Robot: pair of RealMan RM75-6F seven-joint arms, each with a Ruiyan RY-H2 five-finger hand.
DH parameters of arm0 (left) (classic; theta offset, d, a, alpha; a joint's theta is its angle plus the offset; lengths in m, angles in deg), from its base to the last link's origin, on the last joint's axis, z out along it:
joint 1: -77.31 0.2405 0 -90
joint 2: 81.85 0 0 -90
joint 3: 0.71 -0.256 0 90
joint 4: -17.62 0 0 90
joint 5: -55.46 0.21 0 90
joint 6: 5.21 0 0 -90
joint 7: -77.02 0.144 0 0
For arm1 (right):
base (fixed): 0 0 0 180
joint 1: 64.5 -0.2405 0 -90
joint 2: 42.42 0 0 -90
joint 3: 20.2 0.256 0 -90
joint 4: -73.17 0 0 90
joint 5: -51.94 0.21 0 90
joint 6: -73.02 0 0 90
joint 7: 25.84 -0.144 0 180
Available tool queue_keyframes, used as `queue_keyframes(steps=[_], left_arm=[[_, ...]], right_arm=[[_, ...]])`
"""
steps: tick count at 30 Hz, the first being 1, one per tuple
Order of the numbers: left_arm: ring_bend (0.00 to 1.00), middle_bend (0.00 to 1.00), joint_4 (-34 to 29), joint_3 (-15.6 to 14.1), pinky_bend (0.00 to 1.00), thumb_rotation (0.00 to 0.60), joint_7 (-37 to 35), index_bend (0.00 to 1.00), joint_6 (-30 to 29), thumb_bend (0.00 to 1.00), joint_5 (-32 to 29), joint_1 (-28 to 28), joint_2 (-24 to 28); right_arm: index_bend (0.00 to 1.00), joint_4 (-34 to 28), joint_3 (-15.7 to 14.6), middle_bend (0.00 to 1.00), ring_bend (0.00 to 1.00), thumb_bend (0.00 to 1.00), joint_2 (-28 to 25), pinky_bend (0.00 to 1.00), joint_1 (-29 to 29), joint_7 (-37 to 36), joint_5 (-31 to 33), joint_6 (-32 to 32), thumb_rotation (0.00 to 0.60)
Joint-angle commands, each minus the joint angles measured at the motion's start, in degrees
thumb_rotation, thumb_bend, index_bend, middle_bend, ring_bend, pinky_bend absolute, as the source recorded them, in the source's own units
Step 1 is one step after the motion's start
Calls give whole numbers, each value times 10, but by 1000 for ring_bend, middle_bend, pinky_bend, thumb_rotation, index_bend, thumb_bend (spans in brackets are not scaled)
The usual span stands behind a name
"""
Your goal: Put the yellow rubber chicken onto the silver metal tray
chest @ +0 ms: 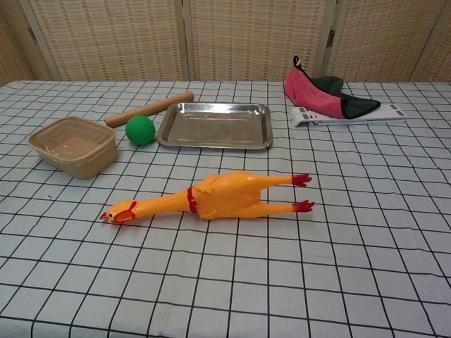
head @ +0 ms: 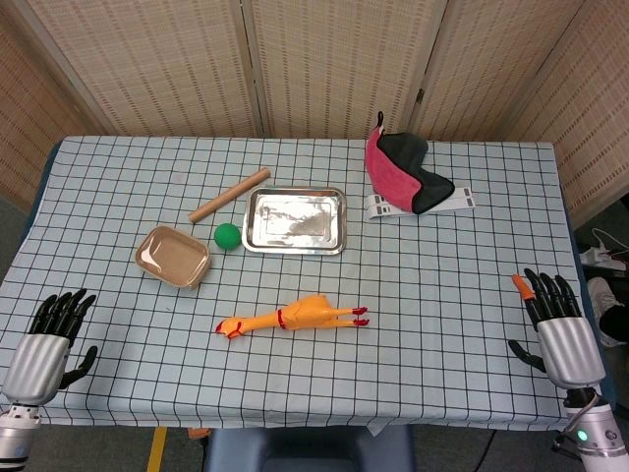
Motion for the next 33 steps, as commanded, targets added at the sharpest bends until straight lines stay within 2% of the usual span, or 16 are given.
queue_keyframes(steps=[1,4,7,11,17,21,27,33], left_arm=[[0,0,-2,-2,30,600,-3,0,-1,389,4,0,-2],[0,0,-1,-12,35,600,-18,0,1,385,24,-4,-5],[0,0,-16,-34,49,600,-50,0,27,379,49,-16,-4],[0,4,-44,-44,87,600,-18,12,79,377,83,-53,-8],[0,14,-83,-22,118,600,49,115,152,385,78,-107,-47],[0,10,-89,-7,118,600,96,173,203,387,59,-138,-93],[0,8,-70,16,119,600,130,199,263,386,15,-179,-160],[0,8,-37,50,119,600,168,160,304,385,-42,-218,-212]], right_arm=[[0,-1,-2,0,0,114,1,0,0,-2,2,17,600],[0,-8,-2,0,0,114,-3,0,2,-4,3,13,600],[0,-18,-1,0,0,114,-8,0,6,-9,5,8,600],[0,-20,-3,0,0,115,-9,0,4,-4,6,14,600],[0,-23,-6,0,0,114,-10,0,1,5,10,28,600],[0,-18,-3,0,0,114,-7,0,2,9,13,25,600],[0,-15,1,0,0,114,-5,0,2,20,26,30,600],[0,-14,3,0,0,114,-6,0,1,23,38,39,600]])
